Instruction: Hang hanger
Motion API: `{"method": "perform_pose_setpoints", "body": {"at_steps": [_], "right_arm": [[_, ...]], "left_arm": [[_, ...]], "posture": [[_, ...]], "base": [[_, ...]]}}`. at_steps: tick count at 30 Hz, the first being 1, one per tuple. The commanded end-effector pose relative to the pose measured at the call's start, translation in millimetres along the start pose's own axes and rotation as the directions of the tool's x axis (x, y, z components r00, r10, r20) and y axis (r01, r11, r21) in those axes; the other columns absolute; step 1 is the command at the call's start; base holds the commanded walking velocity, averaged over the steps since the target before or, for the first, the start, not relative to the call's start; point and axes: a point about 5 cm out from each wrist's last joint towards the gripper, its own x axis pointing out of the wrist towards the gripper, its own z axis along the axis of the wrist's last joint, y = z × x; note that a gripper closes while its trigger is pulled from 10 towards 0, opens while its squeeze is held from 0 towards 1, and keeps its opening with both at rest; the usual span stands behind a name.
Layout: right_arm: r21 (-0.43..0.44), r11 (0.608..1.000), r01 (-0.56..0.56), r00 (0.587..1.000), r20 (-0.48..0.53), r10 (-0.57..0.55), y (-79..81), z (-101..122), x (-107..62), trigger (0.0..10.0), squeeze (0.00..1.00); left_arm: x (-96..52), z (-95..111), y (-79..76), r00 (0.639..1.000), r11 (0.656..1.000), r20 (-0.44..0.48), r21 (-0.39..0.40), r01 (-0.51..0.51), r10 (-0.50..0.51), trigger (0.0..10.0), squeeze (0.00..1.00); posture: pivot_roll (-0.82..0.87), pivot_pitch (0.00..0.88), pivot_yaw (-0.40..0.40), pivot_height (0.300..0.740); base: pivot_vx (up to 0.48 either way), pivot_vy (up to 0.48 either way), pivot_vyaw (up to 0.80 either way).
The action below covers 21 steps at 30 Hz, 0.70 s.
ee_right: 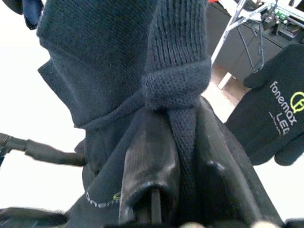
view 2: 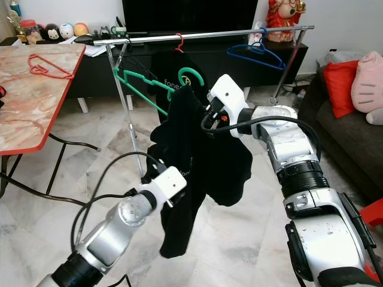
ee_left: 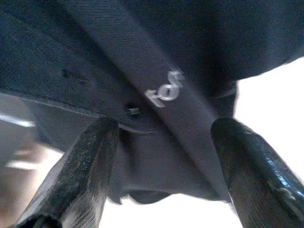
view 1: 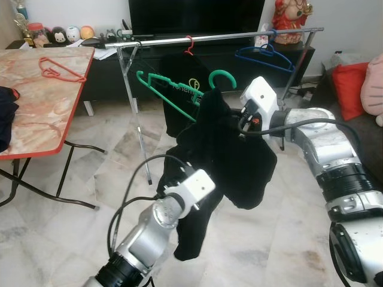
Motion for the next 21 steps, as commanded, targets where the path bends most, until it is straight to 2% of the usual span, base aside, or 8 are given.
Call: {"method": "perform_pose_setpoints", "body": {"at_steps": [1,7,15,21], "right_arm": [[-0.044,0.999,0.003,0.998,0.07,0.0,-1.0,21,-4.4,0.0,0.0],[-0.062,0.998,-0.022,0.995,0.093,0.028,4.7,29,-4.9,0.0,0.0],[-0.074,0.997,-0.038,0.994,0.103,0.046,9.9,36,-6.8,0.0,0.0],[-0.087,0.993,-0.075,0.991,0.108,0.084,17.2,40,-8.6,0.0,0.0]], "left_arm": [[2.3,-2,8.1,0.997,0.996,-0.035,0.059,-0.064,0.066,10.0,0.0],[6.8,-6,15.8,0.988,0.982,-0.07,0.142,-0.124,0.135,10.0,0.0],[9.4,-12,23.4,0.974,0.964,-0.111,0.201,-0.174,0.199,10.0,0.0],[10.7,-16,27.2,0.962,0.956,-0.135,0.213,-0.204,0.236,10.0,0.0]], "posture": [[-0.02,0.0,-0.065,0.74],[-0.02,0.0,-0.063,0.74],[-0.03,0.0,-0.06,0.74],[-0.04,0.0,-0.062,0.74]], "base": [[0.0,0.0,0.0],[0.0,0.0,0.0],[0.0,0.0,0.0],[0.0,0.0,0.0]]}}
